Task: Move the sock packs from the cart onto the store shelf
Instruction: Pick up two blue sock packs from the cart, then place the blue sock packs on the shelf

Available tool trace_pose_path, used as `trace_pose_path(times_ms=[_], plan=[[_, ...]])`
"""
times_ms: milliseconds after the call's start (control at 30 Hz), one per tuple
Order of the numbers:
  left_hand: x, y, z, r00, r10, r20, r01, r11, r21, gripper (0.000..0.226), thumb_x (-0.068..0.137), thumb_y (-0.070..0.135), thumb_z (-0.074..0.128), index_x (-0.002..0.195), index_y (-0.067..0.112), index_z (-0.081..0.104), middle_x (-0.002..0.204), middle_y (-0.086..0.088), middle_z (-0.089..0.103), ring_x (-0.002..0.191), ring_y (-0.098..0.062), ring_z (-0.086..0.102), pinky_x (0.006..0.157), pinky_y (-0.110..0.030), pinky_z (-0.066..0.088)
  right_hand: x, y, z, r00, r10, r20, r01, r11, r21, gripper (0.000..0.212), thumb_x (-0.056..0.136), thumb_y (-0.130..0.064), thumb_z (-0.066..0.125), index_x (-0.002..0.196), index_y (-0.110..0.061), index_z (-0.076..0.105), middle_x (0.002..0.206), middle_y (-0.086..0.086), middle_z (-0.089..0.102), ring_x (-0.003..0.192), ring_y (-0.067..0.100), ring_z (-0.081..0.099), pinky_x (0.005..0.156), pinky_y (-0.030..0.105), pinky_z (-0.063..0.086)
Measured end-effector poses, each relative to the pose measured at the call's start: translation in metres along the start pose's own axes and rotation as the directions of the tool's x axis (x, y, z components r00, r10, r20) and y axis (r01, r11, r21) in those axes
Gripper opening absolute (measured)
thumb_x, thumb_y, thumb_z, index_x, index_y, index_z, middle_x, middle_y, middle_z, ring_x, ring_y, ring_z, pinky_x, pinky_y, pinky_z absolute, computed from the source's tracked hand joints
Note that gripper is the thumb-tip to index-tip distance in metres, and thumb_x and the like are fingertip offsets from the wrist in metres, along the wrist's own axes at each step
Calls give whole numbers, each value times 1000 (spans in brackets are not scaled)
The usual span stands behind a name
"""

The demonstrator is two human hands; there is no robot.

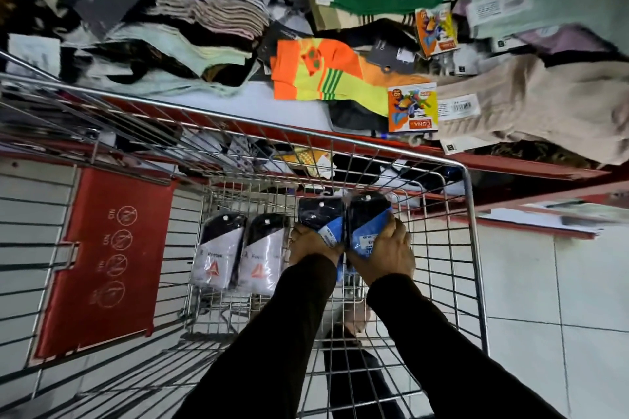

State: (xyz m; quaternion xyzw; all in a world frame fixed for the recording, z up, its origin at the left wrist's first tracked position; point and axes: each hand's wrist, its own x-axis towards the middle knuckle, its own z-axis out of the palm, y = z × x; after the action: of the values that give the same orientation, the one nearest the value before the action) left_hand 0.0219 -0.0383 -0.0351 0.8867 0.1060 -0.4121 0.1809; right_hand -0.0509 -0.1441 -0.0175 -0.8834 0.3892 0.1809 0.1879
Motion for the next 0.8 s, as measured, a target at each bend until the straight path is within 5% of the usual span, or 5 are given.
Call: trace_pose_path(times_ms=[367,567,700,800], plan=[[-54,-5,-68,989,75,-127,-83,995,-57,99,71,56,80,138,0,32,143,-16,46,123,-33,57,92,-36,52,-35,-21,-59,998,65,15,-66,976,209,146,57,-59,88,156,-7,-5,157,21,25,146,38,30,115,46,36],[-118,-30,-139,958,115,-264,-164,971,-171,82,71,51,83,124,7,39,118,-11,67,92,-27,68,80,-35,58,-97,-53,-112,997,48,-65,-27,959,284,129,54,-55,90,145,10,25,147,25,32,140,40,33,119,41,32],[-153,-34,-191,871,250,-423,-353,917,-186,89,65,49,87,129,6,41,122,-14,65,101,-31,69,83,-35,59,-126,-77,-147,976,36,-214,55,912,406,129,53,-49,93,144,12,24,143,26,35,140,40,31,119,33,25],[-175,-30,-232,774,352,-527,-490,859,-146,104,64,50,86,141,2,36,136,-17,57,118,-34,63,96,-40,56,-138,-99,-173,952,2,-306,156,858,490,137,57,-48,91,149,15,11,156,30,21,149,37,14,116,20,4]])
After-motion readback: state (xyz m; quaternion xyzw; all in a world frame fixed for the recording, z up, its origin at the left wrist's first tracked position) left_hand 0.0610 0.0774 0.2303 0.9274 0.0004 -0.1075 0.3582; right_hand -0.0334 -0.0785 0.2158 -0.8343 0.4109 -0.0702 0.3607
